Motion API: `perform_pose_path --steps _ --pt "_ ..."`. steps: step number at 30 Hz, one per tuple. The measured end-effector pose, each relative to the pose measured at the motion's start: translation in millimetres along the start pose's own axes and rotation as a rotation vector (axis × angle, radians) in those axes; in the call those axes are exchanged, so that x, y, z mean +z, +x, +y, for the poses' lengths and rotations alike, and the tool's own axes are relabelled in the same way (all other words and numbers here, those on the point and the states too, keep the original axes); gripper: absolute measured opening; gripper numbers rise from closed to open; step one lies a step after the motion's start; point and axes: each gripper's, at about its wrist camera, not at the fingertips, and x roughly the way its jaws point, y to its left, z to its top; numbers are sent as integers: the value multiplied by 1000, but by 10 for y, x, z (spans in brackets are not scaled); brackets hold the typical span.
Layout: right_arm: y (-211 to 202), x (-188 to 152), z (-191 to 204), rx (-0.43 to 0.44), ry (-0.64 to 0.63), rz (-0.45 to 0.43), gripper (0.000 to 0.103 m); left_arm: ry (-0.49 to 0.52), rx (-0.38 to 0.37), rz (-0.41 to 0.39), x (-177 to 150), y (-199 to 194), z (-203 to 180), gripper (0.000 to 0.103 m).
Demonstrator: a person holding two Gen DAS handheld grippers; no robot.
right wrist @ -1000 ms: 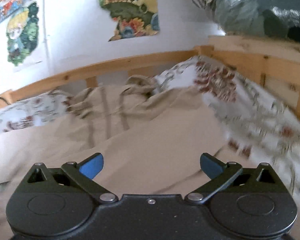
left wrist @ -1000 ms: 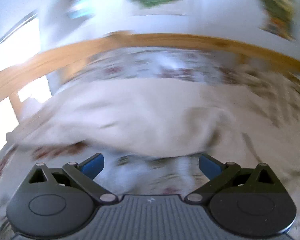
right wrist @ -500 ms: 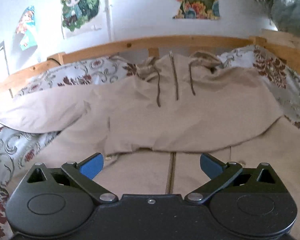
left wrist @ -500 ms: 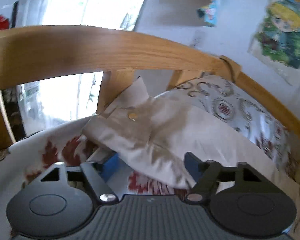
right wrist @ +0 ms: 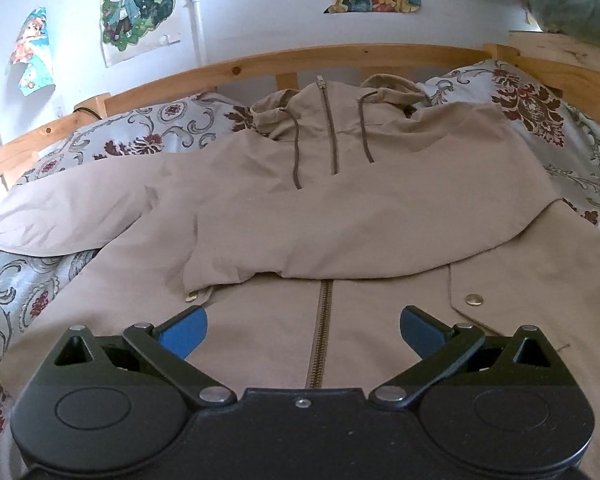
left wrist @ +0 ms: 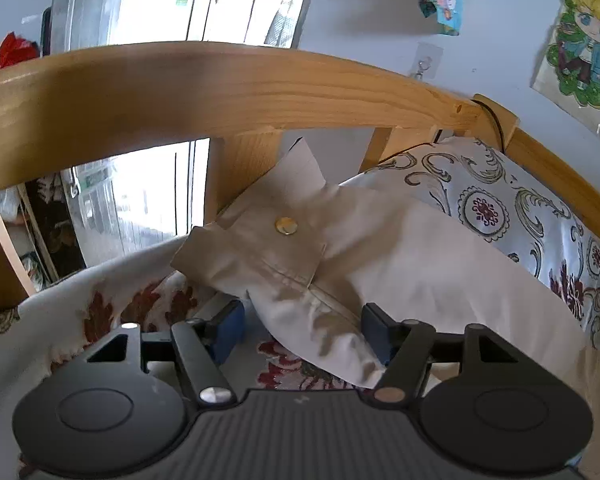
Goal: Fold large clothes
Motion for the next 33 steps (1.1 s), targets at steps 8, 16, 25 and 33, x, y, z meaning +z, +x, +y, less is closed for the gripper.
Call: perform_pose_path --steps 8,16,25,33 --pt "-11 3 -7 -2 11 -6 102 -47 -6 -103 -128 -165 -17 7" --pt "-27 22 -15 13 31 -16 102 146 -159 -358 -299 -773 -412 2" --pt "-46 75 -151 -39 29 -67 102 642 -646 -580 -709 -1726 -1645 2" --pt "-39 134 -627 -176 107 -105 102 964 -1016 -393 -1549 -1913 -2816 1"
